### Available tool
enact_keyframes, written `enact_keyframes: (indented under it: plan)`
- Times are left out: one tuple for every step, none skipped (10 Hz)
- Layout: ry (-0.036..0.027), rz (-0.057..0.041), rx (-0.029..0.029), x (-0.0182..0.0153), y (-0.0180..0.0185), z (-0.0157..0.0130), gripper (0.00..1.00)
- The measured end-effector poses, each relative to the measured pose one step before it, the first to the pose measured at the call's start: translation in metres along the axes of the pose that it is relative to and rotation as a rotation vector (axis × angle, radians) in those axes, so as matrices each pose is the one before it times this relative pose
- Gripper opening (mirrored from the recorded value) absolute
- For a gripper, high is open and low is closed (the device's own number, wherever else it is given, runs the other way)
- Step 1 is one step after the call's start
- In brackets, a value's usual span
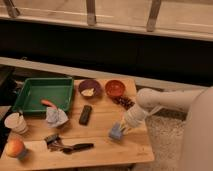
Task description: Wipe table surface with sponge
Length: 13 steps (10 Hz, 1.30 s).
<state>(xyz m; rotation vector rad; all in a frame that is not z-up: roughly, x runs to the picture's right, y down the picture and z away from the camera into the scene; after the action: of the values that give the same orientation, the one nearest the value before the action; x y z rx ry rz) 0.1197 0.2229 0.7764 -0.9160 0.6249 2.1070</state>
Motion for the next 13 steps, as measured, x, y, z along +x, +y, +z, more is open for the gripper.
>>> enact_keyframes:
  plan:
    - [-0.01058,0.01153,0.00064,-0.00645,-0.01041,-0.00512,0.0]
    - [-0.00868,0.00004,0.00055,-0.0067,-0.00286,-0.00265,0.0]
    - [-0.01238,-0.00476,-0.00293,-0.00968,0.00199,-0.00249,0.0]
    - [-0.01314,-0.00926,-0.00608,-0.01113,0.00811,-0.00104,0.0]
    - [-0.00954,-0.01357,-0.00613,-0.00795,0.01136,0.00039,0.0]
    - [-0.00571,-0.01393,-0.00531,-0.00519,0.01183,0.00133,0.0]
    - [-0.01088,-0.02906,-0.01378,-0.00699,0.02312,0.00337,0.0]
    - [-0.00201,-0.02904,-0.00864,-0.00074,0.01722,0.00383,0.0]
    - [0.00009,-0.02278,-0.00686,0.00141,0.01053,0.00238,0.0]
    - [0.00264,-0.01706,-0.0071,0.00463,0.00693,0.00179,0.0]
    - [0.00867,-0.015,-0.00577,0.00983,0.00311,0.00129,0.0]
    - [0.00884,-0.00497,-0.00363,0.00943,0.00045,0.00075,0.0]
    - [0.01683,-0.00159,-0.00496,0.01639,-0.00148,0.00138,0.0]
